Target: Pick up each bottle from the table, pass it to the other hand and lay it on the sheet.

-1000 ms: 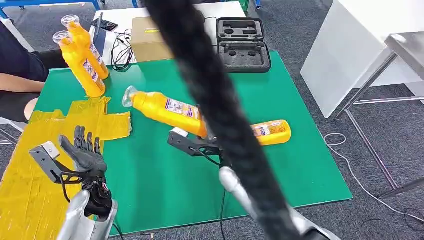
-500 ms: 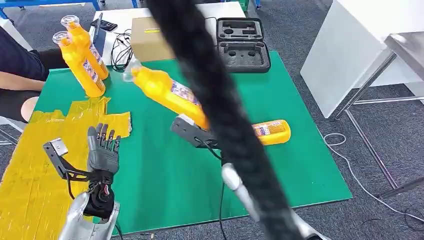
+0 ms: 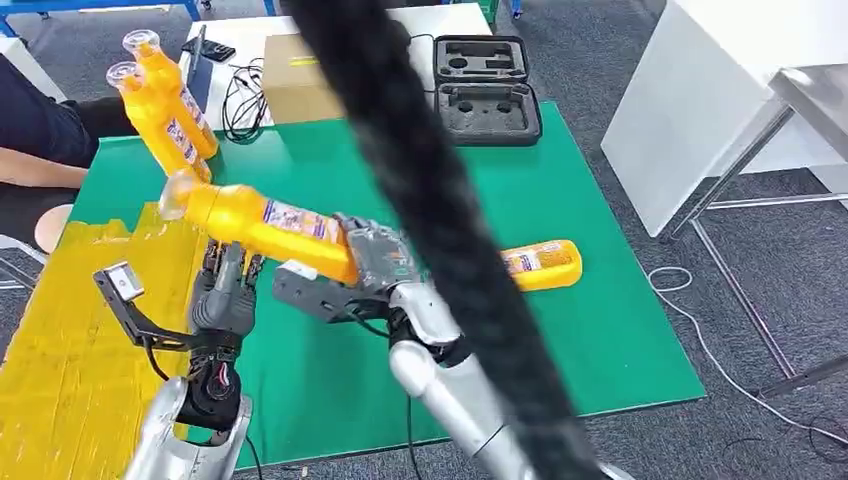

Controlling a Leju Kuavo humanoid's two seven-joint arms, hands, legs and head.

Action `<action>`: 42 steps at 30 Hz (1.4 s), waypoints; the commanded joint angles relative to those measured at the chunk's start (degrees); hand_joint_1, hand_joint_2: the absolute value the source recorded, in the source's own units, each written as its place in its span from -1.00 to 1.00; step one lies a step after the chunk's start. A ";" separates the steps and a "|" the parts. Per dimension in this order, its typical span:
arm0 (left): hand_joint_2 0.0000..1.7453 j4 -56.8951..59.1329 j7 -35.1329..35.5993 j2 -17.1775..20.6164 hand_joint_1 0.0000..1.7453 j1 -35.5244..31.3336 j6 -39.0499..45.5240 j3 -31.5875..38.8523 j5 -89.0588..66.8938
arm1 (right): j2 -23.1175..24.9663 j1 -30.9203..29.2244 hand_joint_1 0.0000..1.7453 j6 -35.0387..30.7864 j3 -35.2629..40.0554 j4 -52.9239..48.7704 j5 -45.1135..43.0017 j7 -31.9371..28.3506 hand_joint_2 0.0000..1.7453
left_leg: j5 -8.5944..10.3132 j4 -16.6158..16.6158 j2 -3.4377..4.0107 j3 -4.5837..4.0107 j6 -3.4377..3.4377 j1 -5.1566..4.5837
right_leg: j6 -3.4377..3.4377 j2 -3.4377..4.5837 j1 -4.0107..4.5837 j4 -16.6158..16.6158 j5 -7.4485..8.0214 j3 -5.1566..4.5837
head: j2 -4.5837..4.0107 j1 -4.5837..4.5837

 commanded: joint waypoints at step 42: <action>1.00 4.21 -2.51 -1.89 -1.00 -5.43 3.81 7.71 -1.33 | 2.91 1.76 1.00 10.62 24.50 9.75 -5.11 0.38 1.00 | -0.10 -0.02 -0.14 0.31 -0.23 0.11 | -0.04 -0.32 0.15 -0.06 -0.18 0.36 | 0.00 0.00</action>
